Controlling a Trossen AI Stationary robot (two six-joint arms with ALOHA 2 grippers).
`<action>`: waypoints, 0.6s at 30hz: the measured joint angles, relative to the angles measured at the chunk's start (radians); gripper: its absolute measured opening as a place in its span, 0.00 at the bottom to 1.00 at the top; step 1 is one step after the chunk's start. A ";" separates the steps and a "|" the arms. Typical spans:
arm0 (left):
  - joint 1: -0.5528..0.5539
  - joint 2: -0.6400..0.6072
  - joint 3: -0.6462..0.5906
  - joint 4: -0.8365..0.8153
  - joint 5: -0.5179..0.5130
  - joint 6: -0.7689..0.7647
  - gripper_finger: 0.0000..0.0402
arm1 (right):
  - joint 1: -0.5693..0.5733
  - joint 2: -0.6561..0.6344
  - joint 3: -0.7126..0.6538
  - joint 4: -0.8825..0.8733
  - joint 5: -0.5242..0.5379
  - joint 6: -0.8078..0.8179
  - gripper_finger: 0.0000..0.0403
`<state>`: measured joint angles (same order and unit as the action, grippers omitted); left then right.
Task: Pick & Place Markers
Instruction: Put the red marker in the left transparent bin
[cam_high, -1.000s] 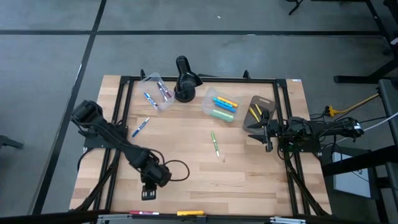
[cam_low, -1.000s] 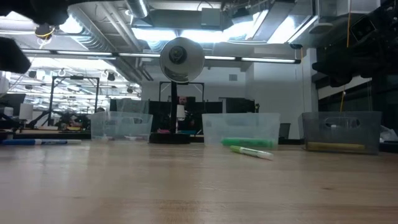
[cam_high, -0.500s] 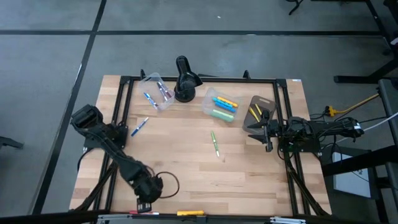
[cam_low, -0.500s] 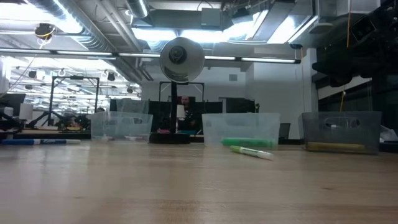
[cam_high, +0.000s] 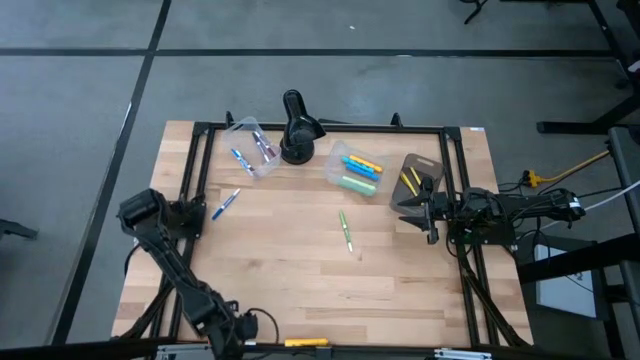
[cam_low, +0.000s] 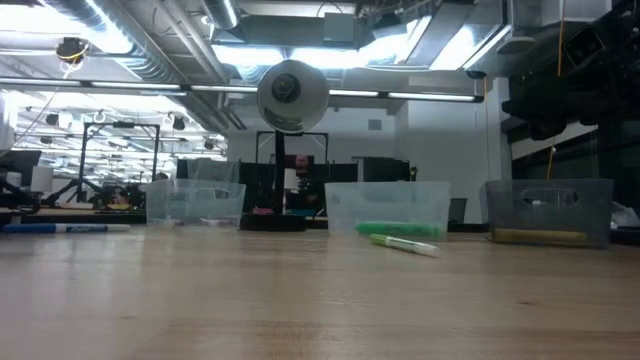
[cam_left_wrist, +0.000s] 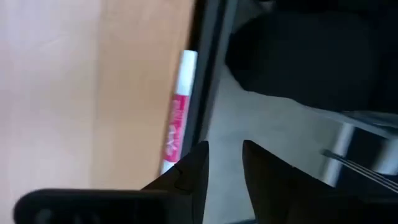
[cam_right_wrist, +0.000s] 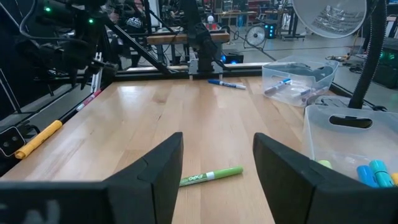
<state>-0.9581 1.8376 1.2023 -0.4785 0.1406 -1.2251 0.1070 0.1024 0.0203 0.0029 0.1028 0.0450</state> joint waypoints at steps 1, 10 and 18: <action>-0.009 0.007 0.012 -0.019 -0.018 0.001 0.22 | 0.000 0.000 0.000 0.000 0.001 0.000 0.48; -0.039 0.020 0.028 -0.075 -0.095 0.054 0.19 | 0.000 0.000 0.000 0.000 0.000 0.000 0.48; -0.050 0.023 0.027 -0.040 -0.059 0.026 0.18 | 0.000 0.000 0.000 0.000 0.000 0.000 0.48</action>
<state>-1.0077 1.8610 1.2297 -0.5186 0.0814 -1.1991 0.1067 0.1024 0.0201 0.0029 0.1029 0.0452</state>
